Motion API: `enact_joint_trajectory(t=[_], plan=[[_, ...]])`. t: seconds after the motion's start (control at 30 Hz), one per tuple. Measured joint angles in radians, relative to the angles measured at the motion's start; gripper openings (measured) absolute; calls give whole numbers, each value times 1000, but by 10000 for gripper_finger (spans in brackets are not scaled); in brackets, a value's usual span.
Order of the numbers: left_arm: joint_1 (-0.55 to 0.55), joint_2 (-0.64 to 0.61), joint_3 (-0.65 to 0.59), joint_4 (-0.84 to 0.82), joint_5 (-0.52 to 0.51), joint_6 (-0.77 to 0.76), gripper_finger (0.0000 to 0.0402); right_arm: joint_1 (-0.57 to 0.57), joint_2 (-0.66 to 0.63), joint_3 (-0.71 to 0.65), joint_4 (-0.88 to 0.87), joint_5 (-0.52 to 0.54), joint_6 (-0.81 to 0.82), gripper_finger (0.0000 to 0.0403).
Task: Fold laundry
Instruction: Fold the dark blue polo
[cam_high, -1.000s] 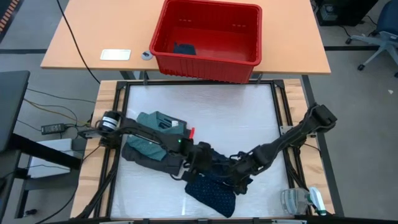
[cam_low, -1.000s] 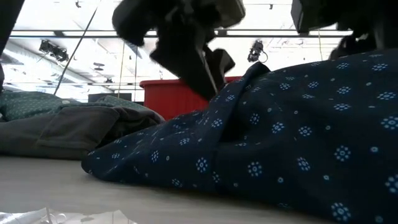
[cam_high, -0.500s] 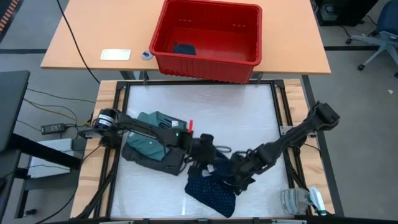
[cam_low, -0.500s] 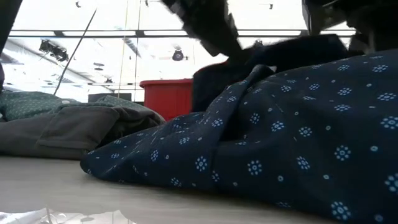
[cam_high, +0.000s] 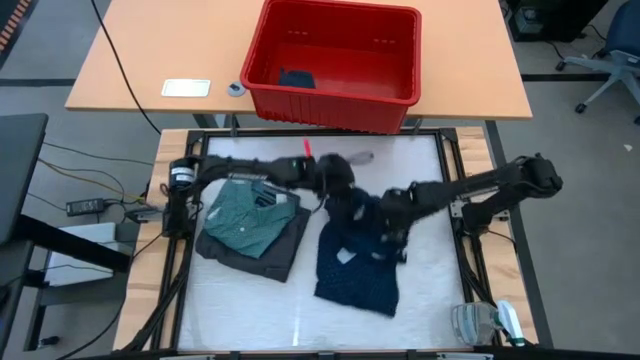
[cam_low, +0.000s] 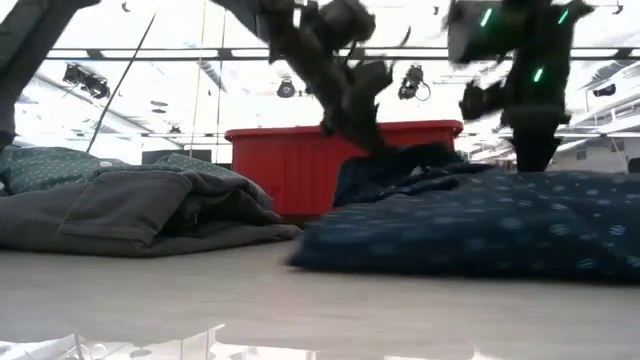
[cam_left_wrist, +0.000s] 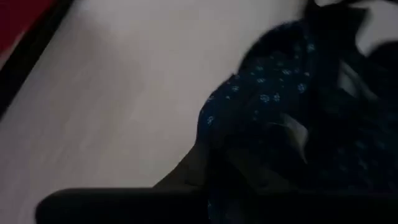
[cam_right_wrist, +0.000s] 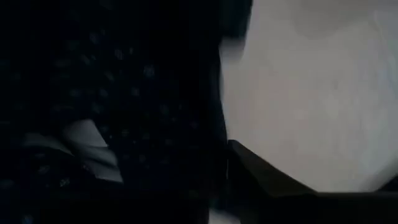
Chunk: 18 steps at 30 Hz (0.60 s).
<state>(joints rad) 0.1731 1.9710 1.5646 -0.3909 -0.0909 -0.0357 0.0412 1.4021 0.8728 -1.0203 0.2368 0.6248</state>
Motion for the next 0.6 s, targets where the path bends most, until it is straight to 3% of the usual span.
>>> enact_joint_trajectory(t=[0.17,0.3,0.47,0.6], plan=[[126,14,-2,-136,116,-264,87,-190,-29,-45,-25,-84,-14,153],[161,-17,-2,-208,214,-295,117,-209,-117,-41,14,-114,0,203],[166,-72,-1,-175,222,-294,127,-155,-219,-54,198,-270,-29,216],[166,-137,0,-163,207,-296,128,-117,-243,-57,204,-254,-12,212]])
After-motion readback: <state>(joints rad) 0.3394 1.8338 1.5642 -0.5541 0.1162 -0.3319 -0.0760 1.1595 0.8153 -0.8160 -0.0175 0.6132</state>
